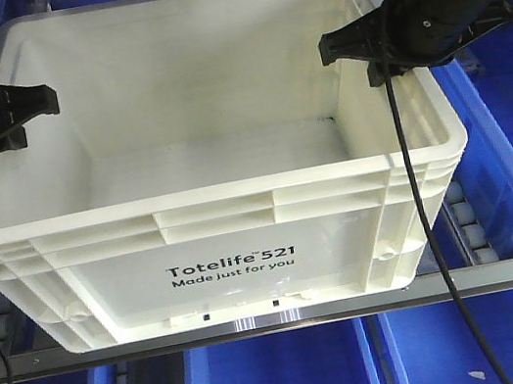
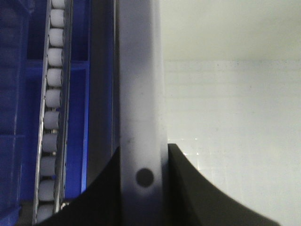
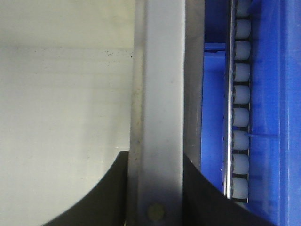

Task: Move bin from left to right shelf
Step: 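Lower the tote onto the roller lane with both grippers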

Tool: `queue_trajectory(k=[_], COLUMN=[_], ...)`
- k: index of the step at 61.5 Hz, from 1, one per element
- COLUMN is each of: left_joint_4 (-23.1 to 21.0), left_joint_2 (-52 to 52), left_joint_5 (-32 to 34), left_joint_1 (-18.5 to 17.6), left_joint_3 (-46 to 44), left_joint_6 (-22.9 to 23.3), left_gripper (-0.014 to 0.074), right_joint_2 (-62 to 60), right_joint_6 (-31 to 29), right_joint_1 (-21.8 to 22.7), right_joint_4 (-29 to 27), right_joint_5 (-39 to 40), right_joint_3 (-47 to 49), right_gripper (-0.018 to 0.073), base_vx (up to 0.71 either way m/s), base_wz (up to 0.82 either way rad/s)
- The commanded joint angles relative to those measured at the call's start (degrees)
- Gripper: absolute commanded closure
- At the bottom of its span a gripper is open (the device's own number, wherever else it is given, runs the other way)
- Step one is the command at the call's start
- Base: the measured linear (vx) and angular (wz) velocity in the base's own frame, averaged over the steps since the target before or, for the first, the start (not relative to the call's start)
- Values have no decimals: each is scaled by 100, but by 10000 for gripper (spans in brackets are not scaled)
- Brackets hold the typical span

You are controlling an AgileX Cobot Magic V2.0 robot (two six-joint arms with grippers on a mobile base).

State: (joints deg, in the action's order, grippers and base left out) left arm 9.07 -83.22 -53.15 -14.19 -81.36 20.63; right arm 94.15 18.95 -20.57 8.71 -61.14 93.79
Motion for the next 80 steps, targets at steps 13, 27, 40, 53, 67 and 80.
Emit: queue_trajectory(k=[13, 27, 40, 53, 67, 80], left_joint_4=[811, 903, 903, 917, 901, 918], left_joint_2=[-160, -566, -805, -861, -861, -823], left_joint_5=[1144, 1553, 1886, 1920, 1972, 1974], left_joint_1=[28, 28, 28, 28, 28, 28], left_joint_3=[-230, -230, -230, -230, -230, -230], left_joint_6=[66, 66, 66, 66, 66, 66], left_gripper=[603, 603, 603, 591, 405, 105], right_joint_2=[78, 403, 706, 839, 839, 742], right_joint_6=[-11, -11, -11, -5, -5, -5], right_joint_1=[79, 79, 79, 79, 79, 79], right_joint_4=[755, 901, 928, 1020, 1027, 1068], right_joint_5=[1073, 1538, 1862, 1874, 1894, 1918], right_joint_3=[206, 206, 206, 206, 206, 206], right_gripper=[551, 551, 551, 536, 342, 53], base_vx=[0, 0, 0, 0, 0, 0], base_wz=[0, 0, 0, 0, 0, 0])
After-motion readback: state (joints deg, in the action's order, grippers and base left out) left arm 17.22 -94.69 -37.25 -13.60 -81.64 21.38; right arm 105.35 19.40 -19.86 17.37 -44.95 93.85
